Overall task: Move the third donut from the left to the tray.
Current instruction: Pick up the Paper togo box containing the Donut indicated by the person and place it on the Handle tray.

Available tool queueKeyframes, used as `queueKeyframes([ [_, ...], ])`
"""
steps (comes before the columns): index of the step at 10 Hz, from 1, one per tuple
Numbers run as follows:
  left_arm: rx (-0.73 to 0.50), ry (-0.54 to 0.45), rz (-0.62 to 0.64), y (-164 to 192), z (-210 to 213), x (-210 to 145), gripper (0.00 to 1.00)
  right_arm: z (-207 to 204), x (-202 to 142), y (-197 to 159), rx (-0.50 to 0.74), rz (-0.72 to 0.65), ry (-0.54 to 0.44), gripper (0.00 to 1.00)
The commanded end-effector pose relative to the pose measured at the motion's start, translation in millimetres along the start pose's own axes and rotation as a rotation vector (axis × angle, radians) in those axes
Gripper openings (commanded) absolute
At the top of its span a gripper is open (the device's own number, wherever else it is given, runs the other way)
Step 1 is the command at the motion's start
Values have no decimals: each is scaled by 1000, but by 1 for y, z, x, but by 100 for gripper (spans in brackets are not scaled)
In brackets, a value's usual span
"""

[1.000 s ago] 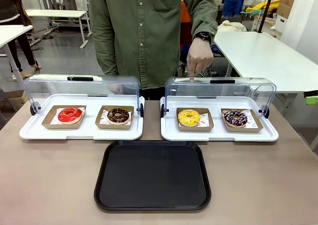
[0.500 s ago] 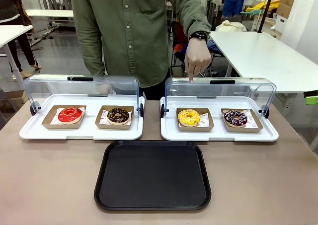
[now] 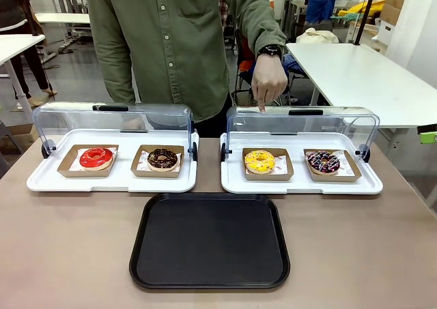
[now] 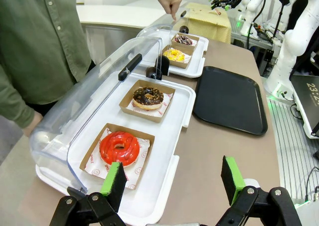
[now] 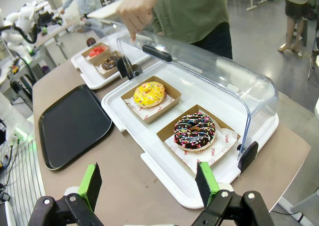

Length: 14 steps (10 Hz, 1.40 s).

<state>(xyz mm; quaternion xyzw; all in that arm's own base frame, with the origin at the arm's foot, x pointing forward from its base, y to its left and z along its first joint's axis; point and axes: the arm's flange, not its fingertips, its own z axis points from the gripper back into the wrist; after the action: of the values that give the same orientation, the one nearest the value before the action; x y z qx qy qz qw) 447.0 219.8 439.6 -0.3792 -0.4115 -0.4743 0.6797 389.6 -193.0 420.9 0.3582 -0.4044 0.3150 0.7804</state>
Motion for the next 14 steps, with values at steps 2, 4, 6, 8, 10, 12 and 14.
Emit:
queueKeyframes([
  [2,-3,6,-1,0,1,2,100,-1,1,0,2,6,-20,100],
  [4,-3,6,-1,0,1,2,100,-1,1,0,2,6,-20,100],
  [6,-3,6,-1,0,1,2,100,3,22,-1,-15,80,35,100],
  [8,-3,6,-1,0,1,2,100,5,70,-6,3,179,106,100],
  [10,-3,6,-1,0,1,2,100,-3,115,-9,22,279,177,100],
  [12,-3,6,-1,0,1,2,100,-34,164,0,36,382,295,100],
  [14,-3,6,-1,0,1,2,100,-76,190,25,47,440,382,100],
])
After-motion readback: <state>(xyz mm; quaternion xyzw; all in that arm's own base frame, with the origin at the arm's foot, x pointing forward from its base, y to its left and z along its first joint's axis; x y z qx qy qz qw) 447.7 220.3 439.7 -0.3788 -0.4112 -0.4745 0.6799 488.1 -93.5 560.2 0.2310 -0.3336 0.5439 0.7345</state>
